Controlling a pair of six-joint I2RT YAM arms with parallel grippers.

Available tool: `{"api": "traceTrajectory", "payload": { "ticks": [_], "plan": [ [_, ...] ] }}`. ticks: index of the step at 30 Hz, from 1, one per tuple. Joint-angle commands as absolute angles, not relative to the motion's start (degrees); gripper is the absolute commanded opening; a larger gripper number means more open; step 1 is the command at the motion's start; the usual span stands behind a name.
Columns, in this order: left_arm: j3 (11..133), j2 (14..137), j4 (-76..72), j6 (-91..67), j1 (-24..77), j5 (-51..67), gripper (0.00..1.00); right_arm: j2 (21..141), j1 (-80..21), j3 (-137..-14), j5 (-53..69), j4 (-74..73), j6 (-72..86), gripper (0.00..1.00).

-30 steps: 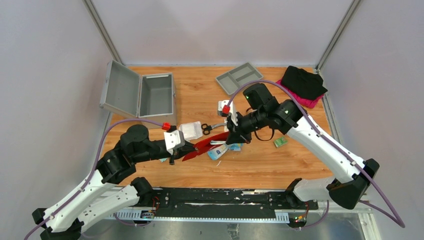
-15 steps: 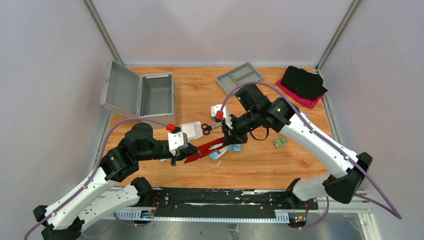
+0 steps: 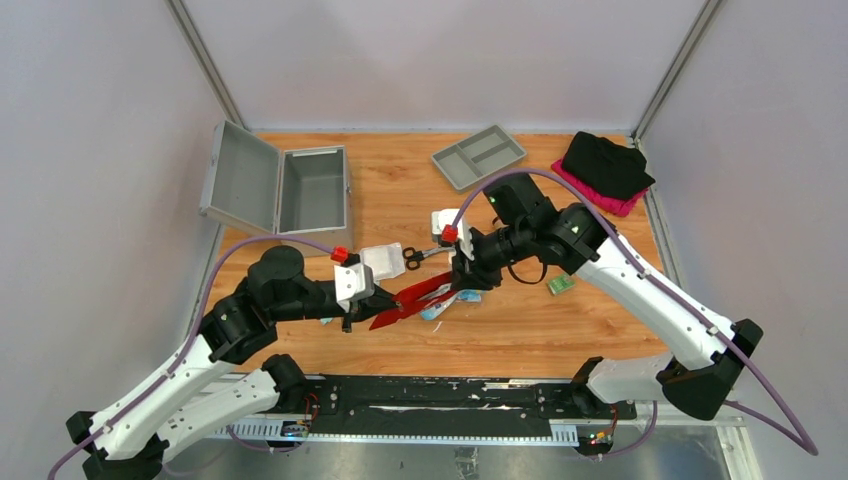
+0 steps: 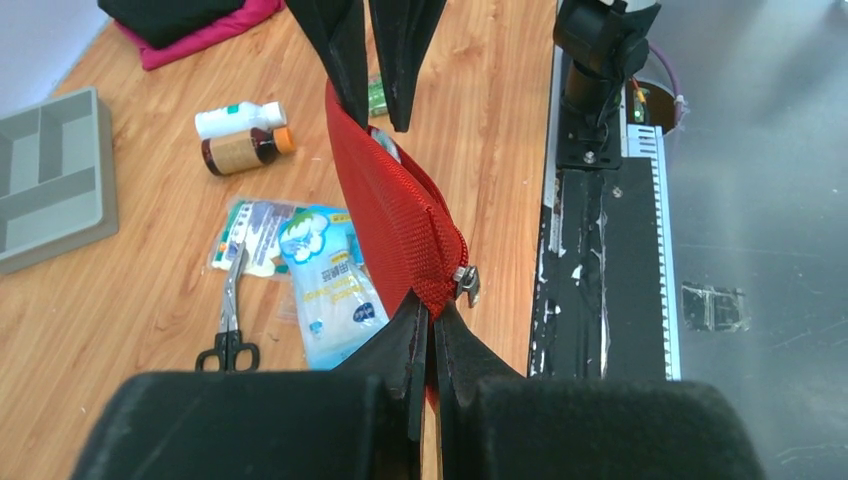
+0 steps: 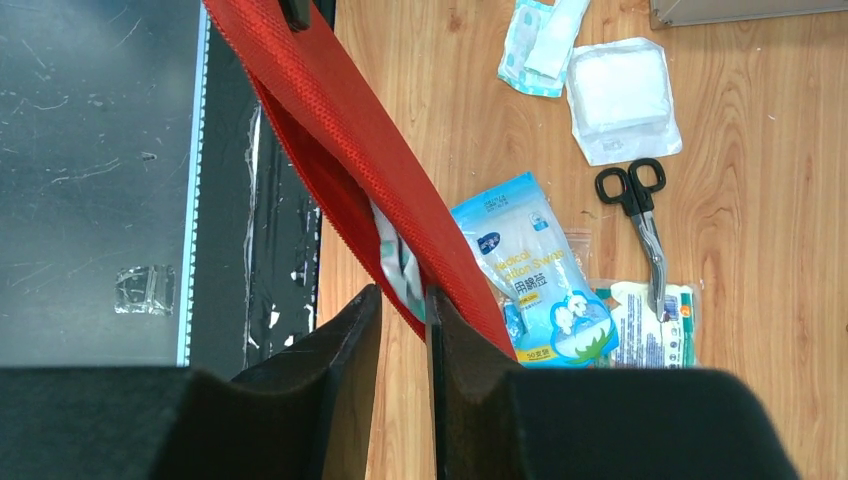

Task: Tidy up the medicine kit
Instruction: Place the medical item at the medicine pouch.

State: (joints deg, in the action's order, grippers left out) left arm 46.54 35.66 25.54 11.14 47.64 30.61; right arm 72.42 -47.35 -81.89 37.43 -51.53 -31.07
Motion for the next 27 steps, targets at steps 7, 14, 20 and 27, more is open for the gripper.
{"api": "traceTrajectory", "payload": {
  "ticks": [7,14,20,27],
  "plan": [
    [45.3,33.4,21.9,8.9,47.2,30.7,0.0,70.3,-48.0,-79.1,35.4,-48.5,-29.2,0.19],
    [45.3,32.6,23.2,7.1,47.2,18.2,0.0,67.5,-48.0,-76.3,33.0,-43.0,-25.8,0.15],
    [43.2,25.5,21.7,0.7,47.2,-7.3,0.0,59.1,-48.0,-63.3,19.2,-16.8,-7.6,0.22],
    [43.3,18.1,25.3,-2.8,47.2,-28.5,0.0,63.5,-49.6,-53.4,10.8,0.5,11.0,0.22]
  ]
}}
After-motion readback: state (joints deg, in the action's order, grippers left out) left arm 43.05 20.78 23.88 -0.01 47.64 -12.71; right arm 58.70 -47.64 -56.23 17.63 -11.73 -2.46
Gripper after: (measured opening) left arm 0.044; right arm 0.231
